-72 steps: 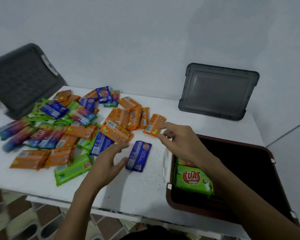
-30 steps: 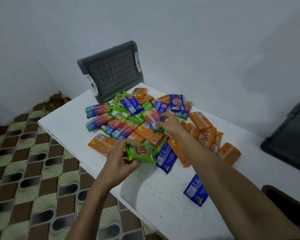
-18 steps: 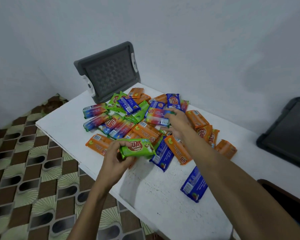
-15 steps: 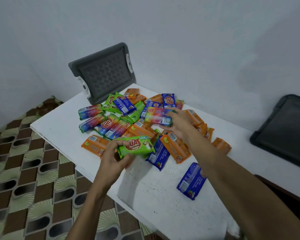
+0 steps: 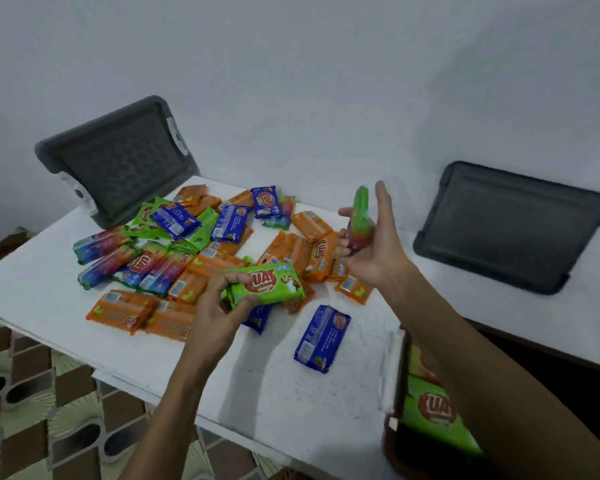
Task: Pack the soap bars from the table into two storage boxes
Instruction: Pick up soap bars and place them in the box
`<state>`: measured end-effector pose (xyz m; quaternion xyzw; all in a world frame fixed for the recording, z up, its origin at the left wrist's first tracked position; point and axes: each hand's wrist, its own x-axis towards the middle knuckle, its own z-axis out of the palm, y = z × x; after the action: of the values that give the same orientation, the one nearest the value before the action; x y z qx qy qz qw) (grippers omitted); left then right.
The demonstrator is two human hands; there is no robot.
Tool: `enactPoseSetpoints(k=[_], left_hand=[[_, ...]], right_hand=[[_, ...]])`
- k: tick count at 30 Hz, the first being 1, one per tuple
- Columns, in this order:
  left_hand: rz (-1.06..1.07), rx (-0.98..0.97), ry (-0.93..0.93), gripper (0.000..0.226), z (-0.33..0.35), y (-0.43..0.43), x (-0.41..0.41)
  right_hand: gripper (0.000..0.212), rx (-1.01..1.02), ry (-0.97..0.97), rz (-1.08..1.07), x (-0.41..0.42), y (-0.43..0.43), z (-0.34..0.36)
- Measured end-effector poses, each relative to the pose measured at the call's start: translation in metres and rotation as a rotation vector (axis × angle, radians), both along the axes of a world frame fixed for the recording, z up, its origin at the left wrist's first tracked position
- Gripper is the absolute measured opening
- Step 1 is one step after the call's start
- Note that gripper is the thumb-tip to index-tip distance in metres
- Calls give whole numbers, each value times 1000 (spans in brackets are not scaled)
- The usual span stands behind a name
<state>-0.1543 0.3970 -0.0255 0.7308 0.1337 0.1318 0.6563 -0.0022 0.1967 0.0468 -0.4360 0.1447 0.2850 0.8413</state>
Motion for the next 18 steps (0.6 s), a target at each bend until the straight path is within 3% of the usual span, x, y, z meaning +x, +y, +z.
enactPoseSetpoints(k=[4,7,9,11,16,18], left_hand=[[-56,-42,-2,19,5,-24,8],[-80,-16,-11,19,10,-41,15],[-105,0,-18,20,14,-53,19],[-132,-18,-31,21,17,-63,22],[-208,-105,-67,27,23,-89,33],[-250,-130,-89,33,24,-98,36]], right_hand=[[77,211,91,10,-13,-40,10],[100,288,23,62,-26,-66,16],[104,285,-16,58,-36,-80,20],[95,219,-37,35,-46,-94,23],[37,-168,-163,-180,-66,-125,20],[22,-327,-206,-246,-72,-141,14]])
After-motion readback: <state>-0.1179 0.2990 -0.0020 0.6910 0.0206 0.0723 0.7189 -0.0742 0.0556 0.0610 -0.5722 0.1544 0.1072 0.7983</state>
